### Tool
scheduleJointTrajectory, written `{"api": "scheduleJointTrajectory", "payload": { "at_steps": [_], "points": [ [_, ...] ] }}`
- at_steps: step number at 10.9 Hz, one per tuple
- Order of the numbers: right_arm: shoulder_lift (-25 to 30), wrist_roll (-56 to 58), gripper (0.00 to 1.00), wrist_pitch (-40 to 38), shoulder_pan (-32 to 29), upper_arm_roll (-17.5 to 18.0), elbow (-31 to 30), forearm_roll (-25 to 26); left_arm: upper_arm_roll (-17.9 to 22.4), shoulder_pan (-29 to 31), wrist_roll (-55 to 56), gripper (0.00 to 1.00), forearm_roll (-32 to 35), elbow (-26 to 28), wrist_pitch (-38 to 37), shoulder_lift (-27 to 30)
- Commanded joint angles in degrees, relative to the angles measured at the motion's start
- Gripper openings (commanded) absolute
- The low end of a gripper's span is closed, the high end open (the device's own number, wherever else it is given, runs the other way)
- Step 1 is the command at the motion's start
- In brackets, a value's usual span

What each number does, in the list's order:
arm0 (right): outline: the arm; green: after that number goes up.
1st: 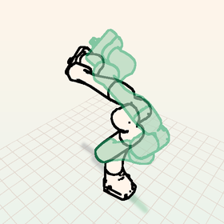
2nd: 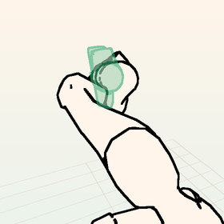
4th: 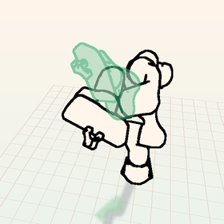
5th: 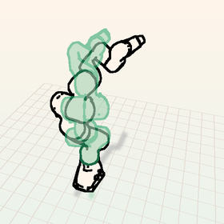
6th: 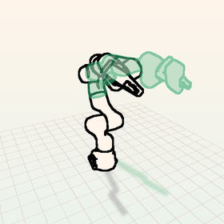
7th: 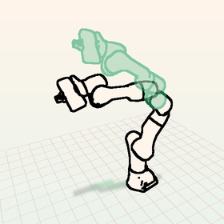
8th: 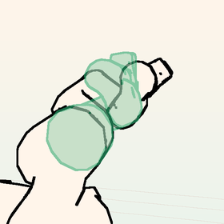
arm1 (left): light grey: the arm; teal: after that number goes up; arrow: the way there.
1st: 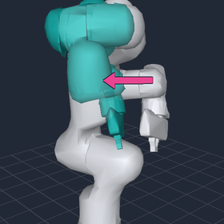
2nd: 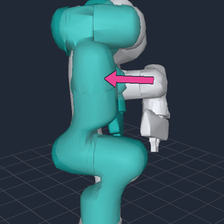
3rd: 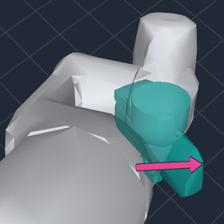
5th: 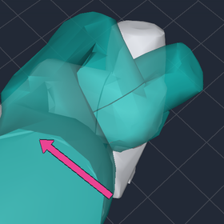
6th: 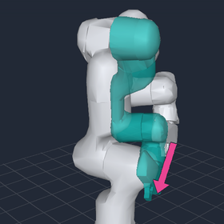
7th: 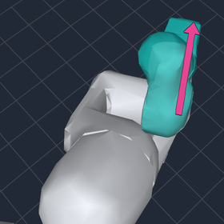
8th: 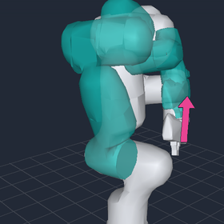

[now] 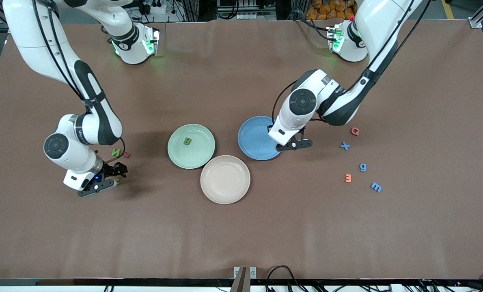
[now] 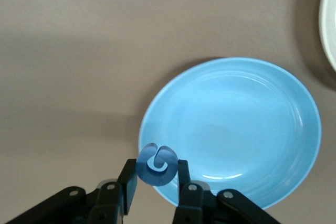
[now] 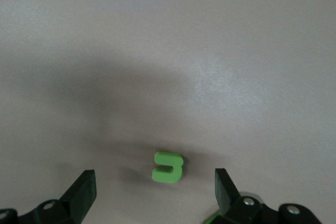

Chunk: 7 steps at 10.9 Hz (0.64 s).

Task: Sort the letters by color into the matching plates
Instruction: 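Set the G on the blue plate while the right gripper grasps a green letter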

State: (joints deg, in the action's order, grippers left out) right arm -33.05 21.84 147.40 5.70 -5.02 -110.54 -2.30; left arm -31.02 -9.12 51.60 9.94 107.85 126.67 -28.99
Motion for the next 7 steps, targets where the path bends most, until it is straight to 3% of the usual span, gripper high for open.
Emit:
{"api": "scheduleJointTrajectory", "payload": {
  "at_steps": [1,4,7],
  "points": [
    [-1.7,0.6,1.00,0.4,-1.6,1.6,1.6,1.8,0.3,-2.2,7.3,0.00,5.6,-0.1,3.1,-2.5],
    [-2.2,0.6,1.00,0.5,-2.4,1.7,1.6,4.0,0.3,-3.1,9.6,0.00,7.4,-0.5,4.0,-4.0],
    [-3.2,0.6,0.93,2.6,-3.1,1.7,1.5,6.2,0.6,-4.5,12.2,0.00,7.5,-1.4,5.3,-5.7]
  ]
}}
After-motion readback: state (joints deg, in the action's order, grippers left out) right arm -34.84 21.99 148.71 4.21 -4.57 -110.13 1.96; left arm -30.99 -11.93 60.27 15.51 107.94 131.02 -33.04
